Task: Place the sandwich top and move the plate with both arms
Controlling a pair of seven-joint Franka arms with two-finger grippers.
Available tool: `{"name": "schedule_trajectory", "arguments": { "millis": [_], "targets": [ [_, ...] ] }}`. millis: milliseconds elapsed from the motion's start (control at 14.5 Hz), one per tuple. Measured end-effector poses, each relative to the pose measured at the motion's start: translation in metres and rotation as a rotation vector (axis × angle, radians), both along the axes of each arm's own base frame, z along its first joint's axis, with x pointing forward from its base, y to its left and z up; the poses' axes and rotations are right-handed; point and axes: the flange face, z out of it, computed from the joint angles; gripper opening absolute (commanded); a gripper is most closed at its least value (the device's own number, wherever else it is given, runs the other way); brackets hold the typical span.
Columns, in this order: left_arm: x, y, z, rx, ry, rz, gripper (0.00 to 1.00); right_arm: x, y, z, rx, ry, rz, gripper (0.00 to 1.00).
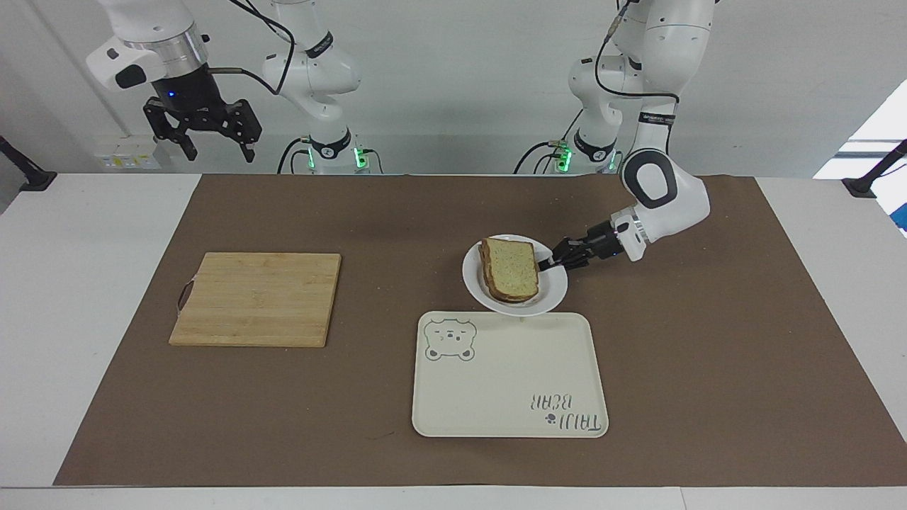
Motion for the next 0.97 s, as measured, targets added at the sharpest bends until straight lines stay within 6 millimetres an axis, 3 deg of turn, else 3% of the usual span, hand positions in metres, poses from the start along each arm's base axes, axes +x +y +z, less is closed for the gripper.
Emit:
{"name": "schedule_trajectory", "arguments": {
  "millis": [207, 345, 760, 829, 898, 967],
  "targets": [
    [0.051, -0.002, 0.018, 0.051, 0.019, 0.007, 0.0, 0.0, 0.0, 0.0, 0.0, 0.003, 0.0, 1.0],
    [0.078, -0.002, 0.02, 0.053, 0.018, 0.021, 0.0, 0.0, 0.0, 0.0, 0.0, 0.003, 0.0, 1.0],
    [0.143, -0.006, -0.013, 0.109, 0.067, 0.032, 0.0, 0.0, 0.0, 0.0, 0.0, 0.004, 0.0, 1.0],
    [0.15, -0.009, -0.016, 0.111, 0.068, 0.037, 0.11, 0.0, 0.0, 0.0, 0.0, 0.004, 0.0, 1.0],
    [0.155, -0.012, -0.02, 0.115, 0.062, 0.045, 0.98, 0.0, 0.0, 0.0, 0.0, 0.004, 0.0, 1.0],
    [0.157, -0.014, -0.022, 0.119, 0.056, 0.052, 1.0, 0.0, 0.0, 0.0, 0.0, 0.004, 0.0, 1.0]
  ]
}}
